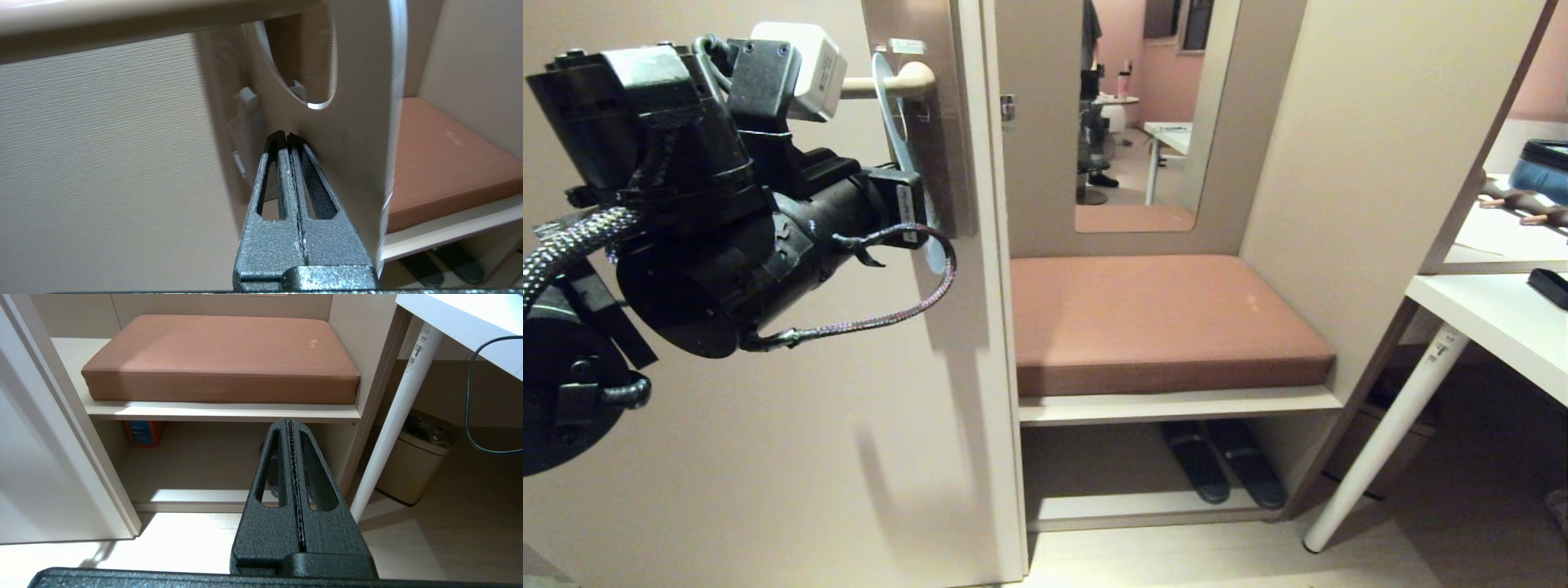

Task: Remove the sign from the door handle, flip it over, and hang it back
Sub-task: Hang the sign back with the other side facing out

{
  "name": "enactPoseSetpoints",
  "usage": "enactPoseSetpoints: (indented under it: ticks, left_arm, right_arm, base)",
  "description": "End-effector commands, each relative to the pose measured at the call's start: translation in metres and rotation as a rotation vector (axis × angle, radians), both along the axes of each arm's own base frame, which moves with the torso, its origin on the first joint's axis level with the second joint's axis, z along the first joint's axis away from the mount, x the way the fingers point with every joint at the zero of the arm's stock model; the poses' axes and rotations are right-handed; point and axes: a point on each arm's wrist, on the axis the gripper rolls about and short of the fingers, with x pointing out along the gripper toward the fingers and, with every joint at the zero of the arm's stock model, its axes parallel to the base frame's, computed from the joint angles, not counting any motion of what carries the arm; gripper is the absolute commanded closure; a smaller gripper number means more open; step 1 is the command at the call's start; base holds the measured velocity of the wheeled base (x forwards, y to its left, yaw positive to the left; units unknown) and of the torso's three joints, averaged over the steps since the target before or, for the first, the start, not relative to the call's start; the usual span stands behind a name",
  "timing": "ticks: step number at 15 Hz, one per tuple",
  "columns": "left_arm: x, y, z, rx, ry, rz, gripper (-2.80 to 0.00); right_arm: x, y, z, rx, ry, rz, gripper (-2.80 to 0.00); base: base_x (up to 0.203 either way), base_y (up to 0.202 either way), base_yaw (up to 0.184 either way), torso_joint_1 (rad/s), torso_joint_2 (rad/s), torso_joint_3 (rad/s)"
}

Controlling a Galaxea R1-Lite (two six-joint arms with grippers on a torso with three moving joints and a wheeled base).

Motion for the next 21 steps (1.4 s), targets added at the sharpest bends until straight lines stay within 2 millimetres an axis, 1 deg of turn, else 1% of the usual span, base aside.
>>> enactPoseSetpoints:
  ticks: [1, 2, 6, 12, 17, 21]
  left_arm:
    - [0.0, -0.007, 0.001, -0.003, -0.005, -0.018, 0.0]
    - [-0.001, -0.009, 0.002, -0.005, -0.008, -0.026, 0.0]
    - [0.009, -0.017, -0.002, -0.007, -0.001, -0.026, 0.0]
    - [0.022, -0.026, 0.001, -0.029, -0.039, -0.021, 0.0]
    - [0.018, -0.025, 0.001, -0.029, -0.039, -0.018, 0.0]
    - [0.0, -0.016, 0.003, -0.027, -0.04, -0.031, 0.0]
  right_arm:
    - [0.0, 0.0, 0.0, 0.0, -0.002, 0.0, 0.0]
    - [0.0, 0.0, 0.0, 0.0, 0.0, 0.0, 0.0]
    - [0.0, 0.0, 0.0, 0.0, 0.0, 0.0, 0.0]
    - [0.0, 0.0, 0.0, 0.0, 0.0, 0.0, 0.0]
    - [0.0, 0.0, 0.0, 0.0, 0.0, 0.0, 0.0]
    - [0.0, 0.0, 0.0, 0.0, -0.002, 0.0, 0.0]
  base:
    - [0.0, 0.0, 0.0, 0.0, 0.0, 0.0]
    - [0.0, 0.0, 0.0, 0.0, 0.0, 0.0]
    - [0.0, 0.0, 0.0, 0.0, 0.0, 0.0]
    - [0.0, 0.0, 0.0, 0.0, 0.0, 0.0]
    - [0.0, 0.0, 0.0, 0.0, 0.0, 0.0]
    - [0.0, 0.0, 0.0, 0.0, 0.0, 0.0]
